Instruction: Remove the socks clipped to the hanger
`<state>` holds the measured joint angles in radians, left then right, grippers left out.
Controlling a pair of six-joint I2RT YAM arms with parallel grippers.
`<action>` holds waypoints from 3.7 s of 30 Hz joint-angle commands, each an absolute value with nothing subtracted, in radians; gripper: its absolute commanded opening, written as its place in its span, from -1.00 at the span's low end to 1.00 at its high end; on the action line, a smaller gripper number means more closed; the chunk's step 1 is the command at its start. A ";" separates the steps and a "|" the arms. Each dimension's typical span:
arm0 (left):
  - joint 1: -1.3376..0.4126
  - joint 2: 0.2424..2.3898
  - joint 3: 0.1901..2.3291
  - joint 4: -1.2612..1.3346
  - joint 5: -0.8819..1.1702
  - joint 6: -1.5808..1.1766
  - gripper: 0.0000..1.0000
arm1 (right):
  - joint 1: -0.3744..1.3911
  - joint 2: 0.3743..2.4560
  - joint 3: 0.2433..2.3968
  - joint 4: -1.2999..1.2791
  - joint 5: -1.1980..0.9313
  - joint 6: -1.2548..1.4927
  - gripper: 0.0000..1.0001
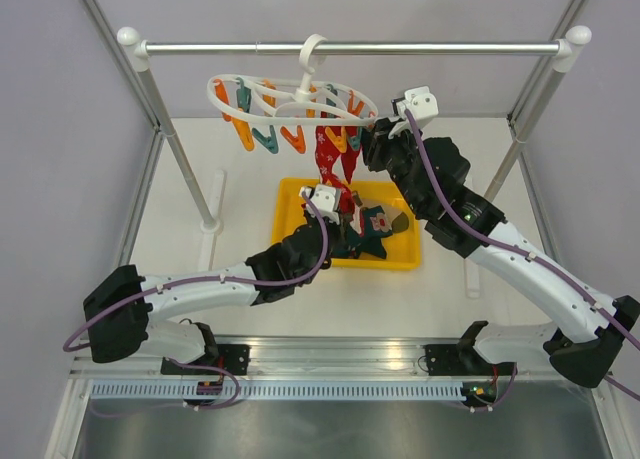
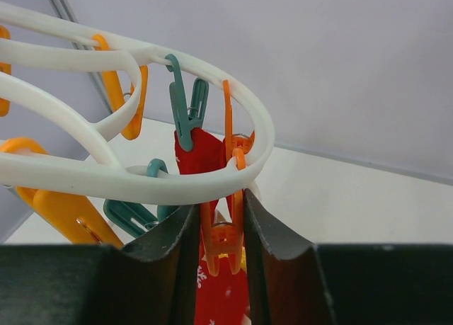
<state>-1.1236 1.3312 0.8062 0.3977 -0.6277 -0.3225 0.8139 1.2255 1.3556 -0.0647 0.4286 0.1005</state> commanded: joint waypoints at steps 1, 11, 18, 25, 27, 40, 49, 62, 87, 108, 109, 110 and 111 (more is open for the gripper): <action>-1.132 1.307 0.795 0.416 -0.655 -0.348 -0.95 | 0.813 1.224 1.373 -0.035 0.443 0.098 -0.83; -1.019 1.338 0.818 0.336 -0.586 -0.439 -0.95 | 0.813 1.206 1.364 -0.040 0.440 0.101 -0.88; -0.850 1.371 0.813 0.255 -0.457 -0.555 -0.95 | 0.813 1.197 1.364 -0.046 0.439 0.098 -0.88; -0.793 1.437 0.822 0.206 -0.417 -0.604 -0.74 | 0.811 1.193 1.370 -0.049 0.431 0.101 -0.89; -0.782 1.451 0.821 0.199 -0.400 -0.614 -0.63 | 0.813 1.195 1.373 -0.052 0.426 0.103 -0.89; -0.782 1.356 0.779 0.278 -0.298 -0.571 0.22 | 0.813 1.203 1.373 -0.058 0.419 0.112 -0.89; -0.802 1.195 0.674 0.383 -0.265 -0.578 0.29 | 0.813 1.209 1.362 -0.058 0.419 0.120 -0.89; -0.963 1.346 0.784 0.554 -0.435 -0.469 0.37 | 0.811 1.186 1.356 -0.071 0.422 0.143 -0.89; -0.974 1.680 1.163 0.454 -0.765 -0.485 0.37 | 0.811 1.158 1.367 -0.106 0.390 0.186 -0.89; -0.974 1.577 1.077 0.511 -0.651 -0.422 -0.95 | 0.813 1.118 1.341 -0.117 0.391 0.195 -0.66; -0.974 1.566 1.056 0.515 -0.638 -0.423 -0.95 | 0.813 1.114 1.338 -0.118 0.391 0.198 -0.61; -0.974 1.545 1.048 0.517 -0.614 -0.426 -0.95 | 0.813 1.111 1.338 -0.121 0.390 0.199 -0.55; -0.974 1.537 1.040 0.517 -0.598 -0.426 -0.95 | 0.813 1.103 1.336 -0.124 0.390 0.199 -0.35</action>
